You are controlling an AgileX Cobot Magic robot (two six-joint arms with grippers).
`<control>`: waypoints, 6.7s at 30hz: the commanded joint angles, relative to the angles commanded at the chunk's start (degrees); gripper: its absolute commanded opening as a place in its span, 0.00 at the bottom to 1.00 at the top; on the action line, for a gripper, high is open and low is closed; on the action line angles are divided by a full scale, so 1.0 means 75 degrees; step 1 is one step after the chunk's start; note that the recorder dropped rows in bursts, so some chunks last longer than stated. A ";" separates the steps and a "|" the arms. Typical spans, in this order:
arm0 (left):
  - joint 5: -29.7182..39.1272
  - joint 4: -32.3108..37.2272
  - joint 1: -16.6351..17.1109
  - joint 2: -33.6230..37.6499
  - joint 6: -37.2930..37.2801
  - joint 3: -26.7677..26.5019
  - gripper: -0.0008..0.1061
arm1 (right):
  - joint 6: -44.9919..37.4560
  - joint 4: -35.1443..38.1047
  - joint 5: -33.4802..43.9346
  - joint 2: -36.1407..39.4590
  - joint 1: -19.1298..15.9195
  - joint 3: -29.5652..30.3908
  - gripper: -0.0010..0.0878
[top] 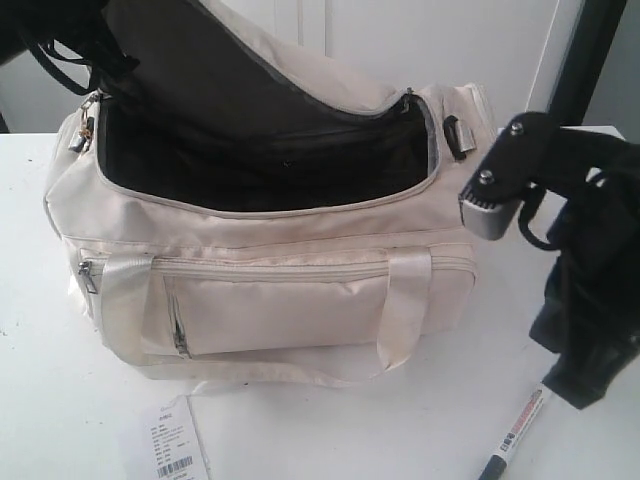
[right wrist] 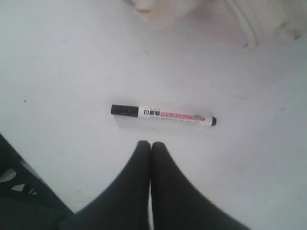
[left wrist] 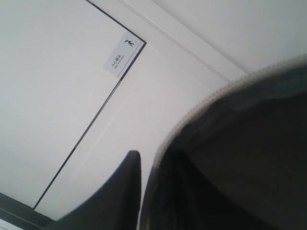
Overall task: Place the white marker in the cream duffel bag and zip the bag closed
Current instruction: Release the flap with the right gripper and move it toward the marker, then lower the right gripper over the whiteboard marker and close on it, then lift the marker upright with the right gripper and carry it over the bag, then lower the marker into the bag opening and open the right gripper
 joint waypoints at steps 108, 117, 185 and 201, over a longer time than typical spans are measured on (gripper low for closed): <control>0.0000 0.0000 0.0000 0.0000 0.0000 0.0000 0.28 | 0.6832 -0.0019 -0.5466 0.2555 -0.1480 0.2090 0.01; 0.0000 0.0000 0.0000 0.0000 0.0000 0.0000 0.28 | 0.5902 -0.0275 -0.5898 0.1099 -0.1480 0.2090 0.01; 0.0000 0.0000 0.0000 0.0000 0.0000 0.0000 0.28 | 0.6302 -0.4719 -1.7579 0.2055 -0.0749 0.2186 0.01; 0.0000 0.0000 0.0000 0.0000 0.0000 0.0000 0.28 | 0.6281 -0.4674 -1.7323 0.4224 0.0519 0.0237 0.01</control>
